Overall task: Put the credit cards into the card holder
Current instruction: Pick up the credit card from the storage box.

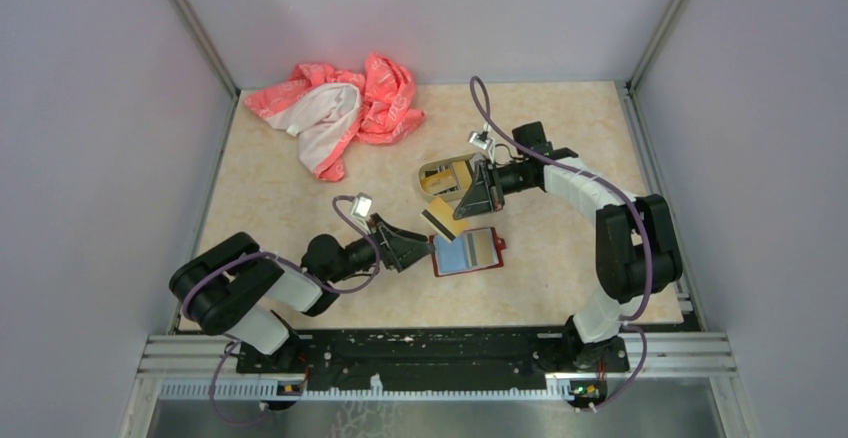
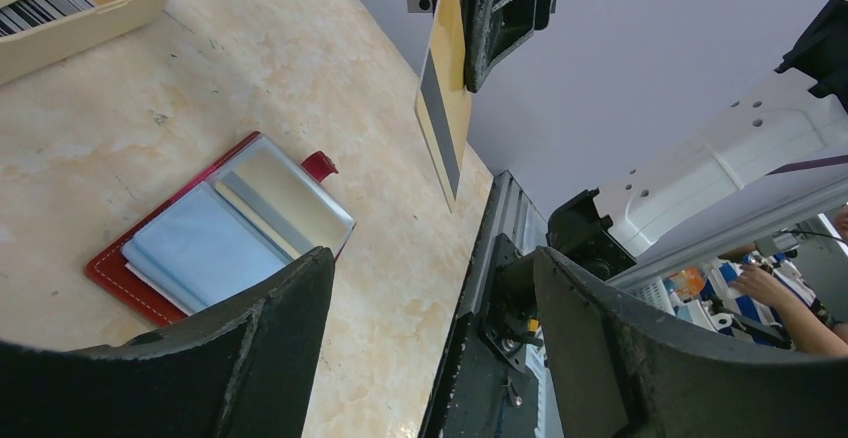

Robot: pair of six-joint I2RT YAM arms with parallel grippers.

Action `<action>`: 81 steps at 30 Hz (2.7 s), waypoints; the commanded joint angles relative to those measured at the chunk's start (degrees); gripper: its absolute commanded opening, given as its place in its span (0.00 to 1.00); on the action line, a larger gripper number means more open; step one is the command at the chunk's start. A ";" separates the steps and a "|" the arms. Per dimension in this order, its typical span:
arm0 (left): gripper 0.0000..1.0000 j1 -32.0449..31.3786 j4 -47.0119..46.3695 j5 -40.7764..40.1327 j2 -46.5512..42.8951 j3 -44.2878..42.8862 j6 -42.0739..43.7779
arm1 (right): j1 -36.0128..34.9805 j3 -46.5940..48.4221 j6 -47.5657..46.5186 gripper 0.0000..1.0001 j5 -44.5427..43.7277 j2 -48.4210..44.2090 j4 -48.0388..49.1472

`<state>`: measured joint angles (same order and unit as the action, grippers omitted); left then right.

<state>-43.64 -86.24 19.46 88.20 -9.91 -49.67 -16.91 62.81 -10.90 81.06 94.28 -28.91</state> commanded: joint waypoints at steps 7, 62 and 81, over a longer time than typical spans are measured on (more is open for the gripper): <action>0.78 1.29 -16.43 1.36 -0.99 1.00 -0.12 | -1.11 3.44 -4.14 0.00 1.01 -0.19 -1.98; 0.00 8.55 17.85 18.60 -16.24 -8.82 12.28 | -12.09 7.87 -26.09 0.19 -7.96 1.08 -17.82; 0.35 9.16 31.61 18.55 -23.71 -8.55 18.69 | -12.66 12.52 -37.33 0.00 -8.54 2.08 -30.38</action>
<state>-34.89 -58.22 38.00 67.07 -17.78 -33.80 -29.08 73.23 -44.45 71.61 96.29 -56.86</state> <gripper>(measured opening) 0.343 0.007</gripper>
